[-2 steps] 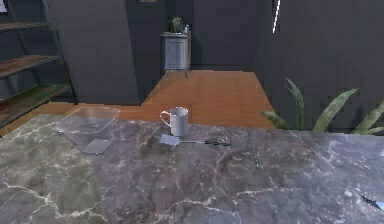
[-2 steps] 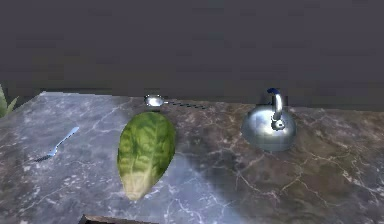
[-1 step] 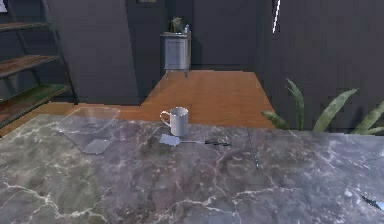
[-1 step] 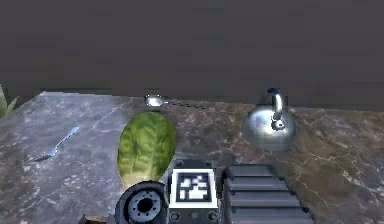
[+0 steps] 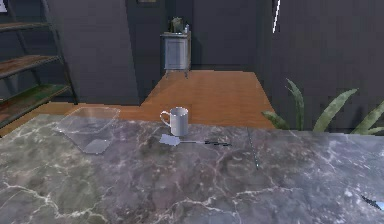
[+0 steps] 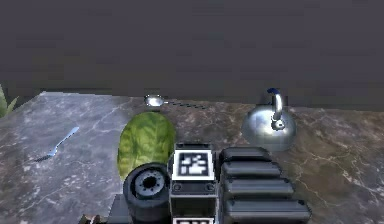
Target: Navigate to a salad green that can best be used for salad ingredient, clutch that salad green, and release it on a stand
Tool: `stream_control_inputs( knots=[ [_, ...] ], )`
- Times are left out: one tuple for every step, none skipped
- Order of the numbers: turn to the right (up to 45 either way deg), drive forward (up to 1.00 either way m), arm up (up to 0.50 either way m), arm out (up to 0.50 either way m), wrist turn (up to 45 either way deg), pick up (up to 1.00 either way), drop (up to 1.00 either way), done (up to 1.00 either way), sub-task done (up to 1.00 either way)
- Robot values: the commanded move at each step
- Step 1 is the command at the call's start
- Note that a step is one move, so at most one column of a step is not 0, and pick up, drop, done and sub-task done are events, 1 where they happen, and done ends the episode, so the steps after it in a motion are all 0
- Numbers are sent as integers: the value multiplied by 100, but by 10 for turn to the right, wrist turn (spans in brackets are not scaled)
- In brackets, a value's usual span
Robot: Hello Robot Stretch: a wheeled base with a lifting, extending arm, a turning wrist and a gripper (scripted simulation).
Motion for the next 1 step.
stream_control_inputs(
  knots=[
    [0,0,0,0,450,0,0,0,0]
  ],
)
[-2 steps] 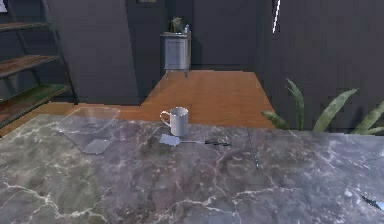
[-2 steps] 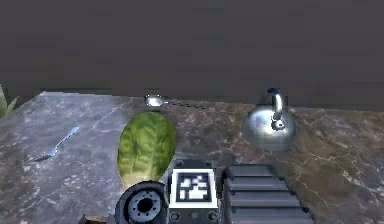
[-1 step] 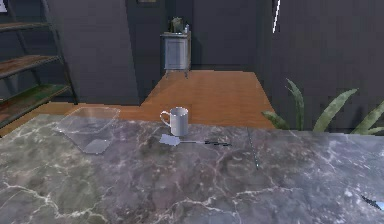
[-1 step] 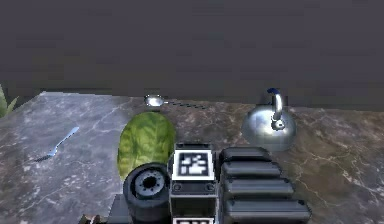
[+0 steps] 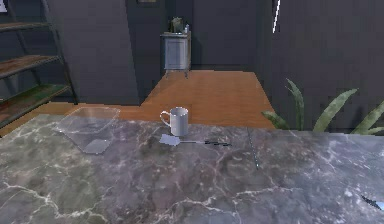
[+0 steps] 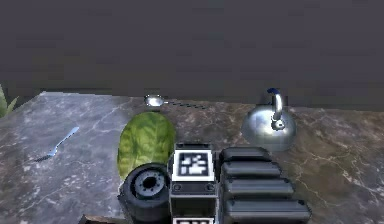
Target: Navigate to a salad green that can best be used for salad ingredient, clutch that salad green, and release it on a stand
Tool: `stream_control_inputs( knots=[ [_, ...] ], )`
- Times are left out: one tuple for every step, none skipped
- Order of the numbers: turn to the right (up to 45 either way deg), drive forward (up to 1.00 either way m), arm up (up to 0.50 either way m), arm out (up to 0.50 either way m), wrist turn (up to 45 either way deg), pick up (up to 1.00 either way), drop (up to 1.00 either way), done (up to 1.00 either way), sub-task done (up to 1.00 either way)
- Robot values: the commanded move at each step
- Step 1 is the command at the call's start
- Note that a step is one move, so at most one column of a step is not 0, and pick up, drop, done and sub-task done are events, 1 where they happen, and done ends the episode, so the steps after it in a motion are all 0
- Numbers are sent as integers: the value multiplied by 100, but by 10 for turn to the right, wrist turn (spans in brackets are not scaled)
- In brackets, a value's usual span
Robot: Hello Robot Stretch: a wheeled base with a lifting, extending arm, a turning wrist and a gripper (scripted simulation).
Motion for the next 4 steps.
stream_control_inputs(
  knots=[
    [0,0,0,0,450,0,0,0,0],
    [0,0,0,0,450,0,0,0,0],
    [0,0,0,0,120,0,0,0,0],
    [0,0,-10,0,0,0,0,0,0]
  ],
)
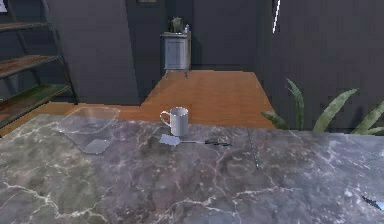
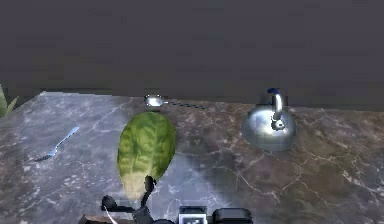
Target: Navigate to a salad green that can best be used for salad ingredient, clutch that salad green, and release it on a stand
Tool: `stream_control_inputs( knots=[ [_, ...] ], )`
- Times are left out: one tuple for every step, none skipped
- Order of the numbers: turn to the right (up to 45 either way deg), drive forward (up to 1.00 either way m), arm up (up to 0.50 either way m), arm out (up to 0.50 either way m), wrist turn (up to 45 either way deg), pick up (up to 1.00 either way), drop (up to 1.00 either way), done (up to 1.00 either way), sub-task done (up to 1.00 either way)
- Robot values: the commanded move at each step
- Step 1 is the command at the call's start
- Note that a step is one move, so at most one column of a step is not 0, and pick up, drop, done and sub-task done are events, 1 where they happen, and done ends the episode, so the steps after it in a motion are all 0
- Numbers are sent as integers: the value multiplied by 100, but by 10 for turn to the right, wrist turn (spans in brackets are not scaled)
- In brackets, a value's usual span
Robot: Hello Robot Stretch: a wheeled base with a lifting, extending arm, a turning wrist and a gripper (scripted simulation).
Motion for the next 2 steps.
stream_control_inputs(
  knots=[
    [0,0,0,0,0,100,0,0,0],
    [0,0,10,0,0,0,0,0,0]
  ],
)
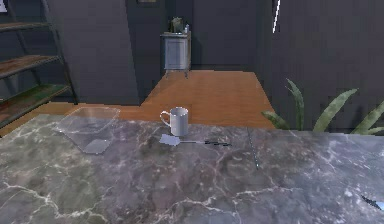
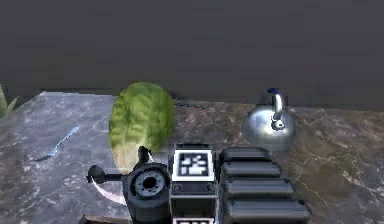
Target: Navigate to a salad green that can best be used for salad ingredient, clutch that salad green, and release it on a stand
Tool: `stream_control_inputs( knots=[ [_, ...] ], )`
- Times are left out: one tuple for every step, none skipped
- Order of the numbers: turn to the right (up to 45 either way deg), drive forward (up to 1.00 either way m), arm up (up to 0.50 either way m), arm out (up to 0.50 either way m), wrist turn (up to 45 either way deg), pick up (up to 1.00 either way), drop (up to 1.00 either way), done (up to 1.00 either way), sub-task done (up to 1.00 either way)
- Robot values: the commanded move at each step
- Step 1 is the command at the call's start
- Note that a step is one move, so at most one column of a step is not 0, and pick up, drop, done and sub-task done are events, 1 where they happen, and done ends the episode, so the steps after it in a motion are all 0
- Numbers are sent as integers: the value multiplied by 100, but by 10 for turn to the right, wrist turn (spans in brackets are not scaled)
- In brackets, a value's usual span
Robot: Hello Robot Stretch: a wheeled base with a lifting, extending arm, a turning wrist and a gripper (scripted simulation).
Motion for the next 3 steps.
stream_control_inputs(
  knots=[
    [-450,0,0,0,0,0,0,0,0],
    [-450,0,0,0,0,0,0,0,0],
    [-330,0,0,0,0,0,0,0,0]
  ],
)
